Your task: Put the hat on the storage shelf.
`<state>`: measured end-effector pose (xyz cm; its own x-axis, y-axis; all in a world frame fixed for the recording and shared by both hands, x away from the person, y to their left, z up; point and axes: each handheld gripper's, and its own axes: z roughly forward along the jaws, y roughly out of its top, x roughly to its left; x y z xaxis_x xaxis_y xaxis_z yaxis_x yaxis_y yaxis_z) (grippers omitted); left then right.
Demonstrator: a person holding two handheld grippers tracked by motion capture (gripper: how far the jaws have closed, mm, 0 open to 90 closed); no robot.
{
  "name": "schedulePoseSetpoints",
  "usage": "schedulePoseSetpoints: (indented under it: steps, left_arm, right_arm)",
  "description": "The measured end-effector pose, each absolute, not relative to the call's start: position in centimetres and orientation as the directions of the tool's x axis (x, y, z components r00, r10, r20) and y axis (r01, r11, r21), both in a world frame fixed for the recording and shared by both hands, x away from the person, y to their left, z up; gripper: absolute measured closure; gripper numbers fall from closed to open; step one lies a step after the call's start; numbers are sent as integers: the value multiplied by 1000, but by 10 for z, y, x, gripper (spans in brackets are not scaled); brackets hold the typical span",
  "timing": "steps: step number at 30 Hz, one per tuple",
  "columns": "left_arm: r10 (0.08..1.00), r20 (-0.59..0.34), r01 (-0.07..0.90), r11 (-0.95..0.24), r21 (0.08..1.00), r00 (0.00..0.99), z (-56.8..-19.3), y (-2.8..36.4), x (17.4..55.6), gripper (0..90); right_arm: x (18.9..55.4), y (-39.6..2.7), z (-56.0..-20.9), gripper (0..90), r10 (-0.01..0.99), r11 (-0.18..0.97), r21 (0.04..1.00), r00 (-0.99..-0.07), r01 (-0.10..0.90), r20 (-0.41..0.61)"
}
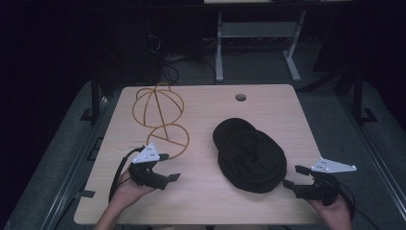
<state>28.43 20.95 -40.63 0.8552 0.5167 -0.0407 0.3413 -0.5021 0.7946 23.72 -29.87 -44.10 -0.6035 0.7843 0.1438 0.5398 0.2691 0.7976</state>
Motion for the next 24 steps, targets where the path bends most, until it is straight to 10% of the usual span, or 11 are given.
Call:
schedulePoseSetpoints:
  steps: [24]
  left_arm:
    - [300,-36,213,-583,784,953,-382,110,302,244]
  right_arm:
    - [237,-305,-439,218,787,239,810,-595,536,161]
